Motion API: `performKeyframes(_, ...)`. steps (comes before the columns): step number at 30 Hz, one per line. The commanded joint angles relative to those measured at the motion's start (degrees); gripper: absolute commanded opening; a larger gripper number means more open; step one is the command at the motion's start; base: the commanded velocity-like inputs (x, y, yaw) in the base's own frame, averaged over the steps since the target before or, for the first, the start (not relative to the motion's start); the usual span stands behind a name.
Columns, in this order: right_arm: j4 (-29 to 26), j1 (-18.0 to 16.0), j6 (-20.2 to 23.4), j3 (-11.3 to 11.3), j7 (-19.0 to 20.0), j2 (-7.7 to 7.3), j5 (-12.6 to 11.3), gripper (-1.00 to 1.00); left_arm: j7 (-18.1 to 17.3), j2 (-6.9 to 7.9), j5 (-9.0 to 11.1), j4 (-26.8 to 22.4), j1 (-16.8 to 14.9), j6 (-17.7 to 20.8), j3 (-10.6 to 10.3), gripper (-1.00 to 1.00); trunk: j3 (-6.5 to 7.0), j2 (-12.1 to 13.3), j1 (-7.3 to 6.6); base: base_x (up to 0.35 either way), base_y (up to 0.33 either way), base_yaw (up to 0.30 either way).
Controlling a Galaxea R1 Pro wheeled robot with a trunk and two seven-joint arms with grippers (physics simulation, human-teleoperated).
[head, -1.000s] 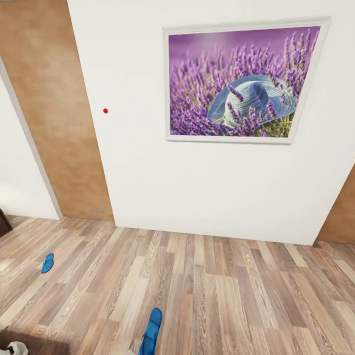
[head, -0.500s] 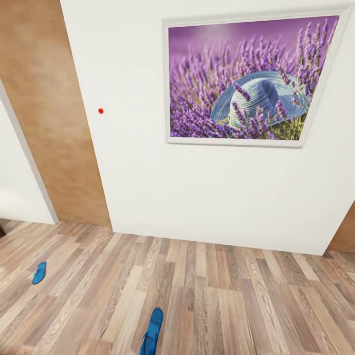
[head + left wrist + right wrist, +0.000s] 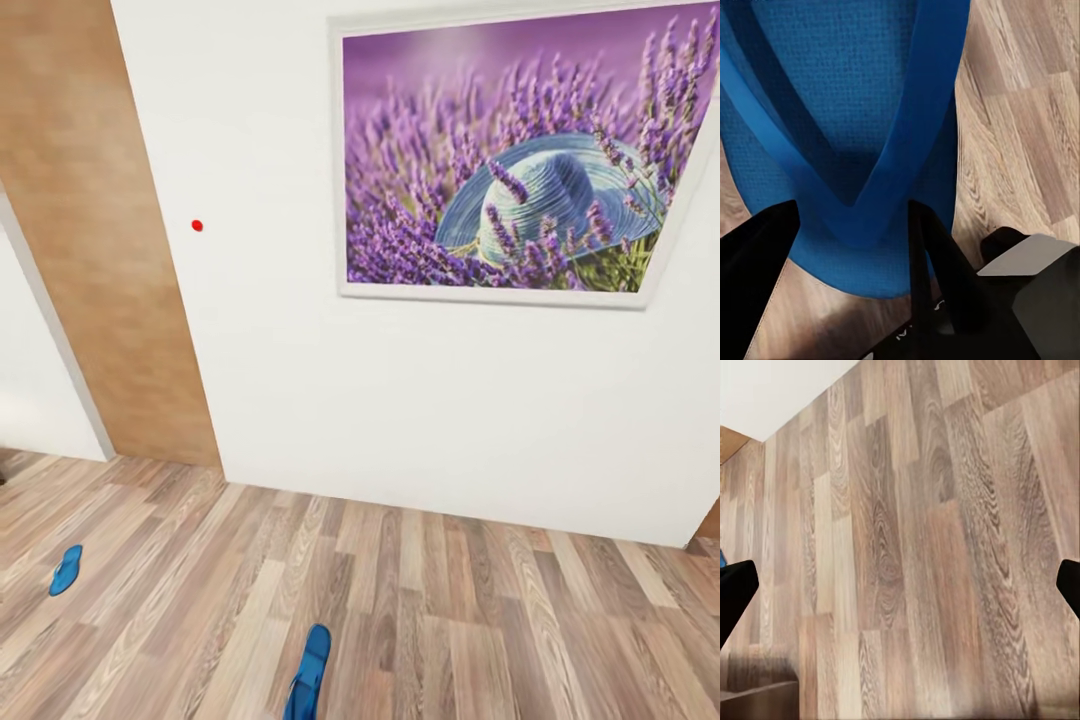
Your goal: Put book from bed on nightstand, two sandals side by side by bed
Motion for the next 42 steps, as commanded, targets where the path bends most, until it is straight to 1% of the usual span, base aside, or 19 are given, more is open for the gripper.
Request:
performKeyframes(1,0.1,0.0,0.1,-0.1,0.3,0.0,-0.4,1.0,-0.2,-0.05,0.4,0.1,-0.1,-0.3,-0.4,-1.0,-0.06,0.0,0.03,0.318,-0.109,0.224)
performKeyframes(14,0.1,-0.1,0.1,-0.1,0.2,-0.01,-0.4,1.0,-0.2,-0.04,0.4,0.1,-0.1,-0.3,-0.4,-1.0,-0.06,0.0,0.03,0.318,-0.11,0.224)
performKeyframes(24,0.1,0.0,0.1,-0.1,0.2,-0.01,-0.4,1.0,-0.2,-0.05,0.4,0.1,-0.1,-0.3,-0.4,-1.0,-0.06,0.0,0.03,0.302,-0.103,0.103)
performKeyframes(31,0.1,-0.1,0.1,-0.1,0.2,-0.04,-0.4,1.0,-0.2,-0.04,0.4,0.1,-0.1,-0.3,-0.4,-1.0,-0.06,0.0,0.03,0.063,-0.015,0.043)
performKeyframes(42,0.1,-0.1,0.1,-0.1,0.3,-0.02,-0.4,1.0,-0.2,-0.05,0.4,0.1,0.0,-0.3,-0.4,-1.0,-0.06,0.0,0.03,0.002,0.0,0.218)
